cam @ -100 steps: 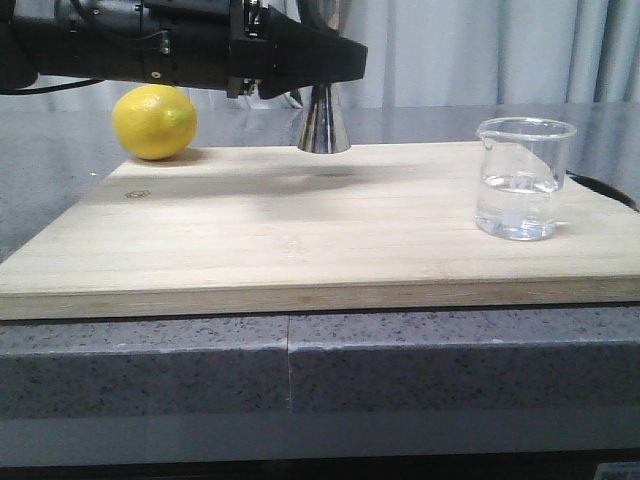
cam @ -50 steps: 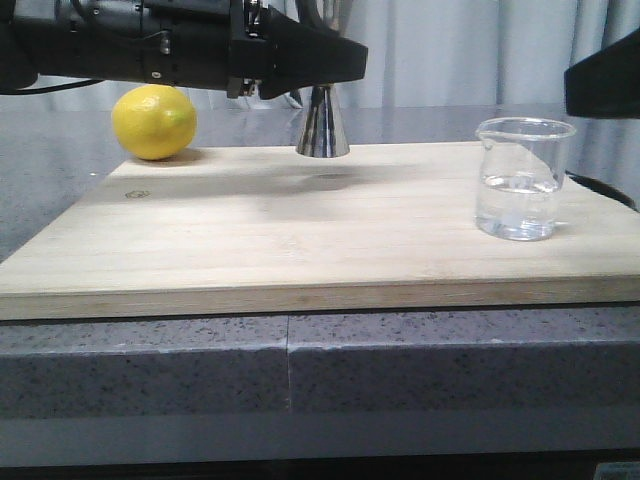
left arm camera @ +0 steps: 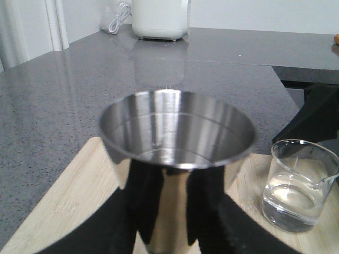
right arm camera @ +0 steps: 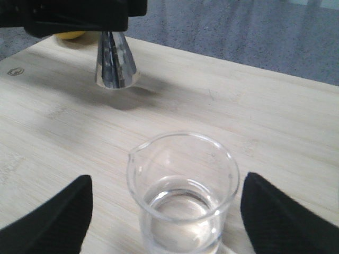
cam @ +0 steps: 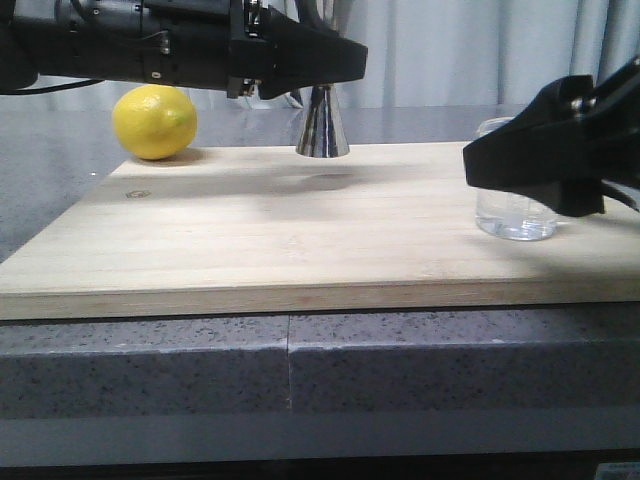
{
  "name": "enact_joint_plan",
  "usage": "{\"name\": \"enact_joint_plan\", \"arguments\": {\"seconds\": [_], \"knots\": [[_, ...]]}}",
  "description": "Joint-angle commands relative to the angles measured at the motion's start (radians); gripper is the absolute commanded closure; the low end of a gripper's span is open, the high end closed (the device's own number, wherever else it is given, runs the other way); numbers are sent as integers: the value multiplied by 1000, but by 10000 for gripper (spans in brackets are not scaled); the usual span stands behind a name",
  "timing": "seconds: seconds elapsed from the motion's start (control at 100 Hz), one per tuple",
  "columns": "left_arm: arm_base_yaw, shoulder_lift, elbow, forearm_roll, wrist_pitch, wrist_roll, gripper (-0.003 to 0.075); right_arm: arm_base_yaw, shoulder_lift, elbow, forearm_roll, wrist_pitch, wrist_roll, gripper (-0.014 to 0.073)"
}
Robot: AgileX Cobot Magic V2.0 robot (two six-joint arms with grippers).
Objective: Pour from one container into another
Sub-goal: 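Reach the right gripper to the glass beaker and grasp it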
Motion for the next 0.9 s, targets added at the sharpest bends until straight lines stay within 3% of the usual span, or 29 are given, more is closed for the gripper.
{"name": "enact_joint_plan", "arguments": {"seconds": [0.0, 0.37, 0.73, 0.89], "knots": [[-10, -51, -31, -86, 114, -7, 515, 1, 28, -25, -4, -134, 2, 70], [-10, -51, -31, -86, 114, -7, 515, 1, 153, -25, 6, -289, 2, 70], [-10, -51, -31, -86, 114, -7, 515, 1, 185, -25, 30, -321, 2, 71], [-10, -51, -31, -86, 114, -7, 515, 1, 185, -25, 30, -296, 2, 195]]}}
